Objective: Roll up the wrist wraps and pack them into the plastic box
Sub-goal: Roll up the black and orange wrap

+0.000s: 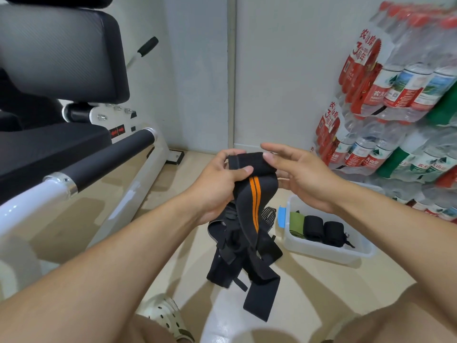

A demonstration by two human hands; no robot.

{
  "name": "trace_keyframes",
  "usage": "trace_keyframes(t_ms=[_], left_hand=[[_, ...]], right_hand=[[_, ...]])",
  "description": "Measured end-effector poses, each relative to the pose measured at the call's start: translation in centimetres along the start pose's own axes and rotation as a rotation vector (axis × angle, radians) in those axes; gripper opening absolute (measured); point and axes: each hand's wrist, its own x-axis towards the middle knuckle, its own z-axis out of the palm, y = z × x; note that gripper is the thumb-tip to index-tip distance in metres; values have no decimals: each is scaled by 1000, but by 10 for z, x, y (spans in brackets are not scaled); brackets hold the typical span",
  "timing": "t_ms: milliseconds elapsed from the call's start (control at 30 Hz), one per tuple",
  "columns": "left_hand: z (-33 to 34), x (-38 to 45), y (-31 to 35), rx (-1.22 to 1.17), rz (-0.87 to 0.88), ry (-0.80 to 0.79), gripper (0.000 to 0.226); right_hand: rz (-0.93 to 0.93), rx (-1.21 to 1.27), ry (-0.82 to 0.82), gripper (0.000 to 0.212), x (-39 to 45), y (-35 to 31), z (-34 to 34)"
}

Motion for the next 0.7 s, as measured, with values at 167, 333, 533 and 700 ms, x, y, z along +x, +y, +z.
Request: trace_keyframes(t_ms=[167, 333, 533, 700], left_hand=[[1, 0, -5, 39, 48, -18, 42], [3, -2, -3, 51, 32, -7, 40], [8, -6, 1, 103, -75, -45, 44], [6, -5, 1, 102, -85, 8, 43]], right_hand=[[23, -53, -83, 30, -3, 2, -3], [-125, -73, 21, 29, -2, 1, -3], [-240, -157, 87, 33, 0, 1, -5], [-280, -246, 58, 35, -2, 4, -6]])
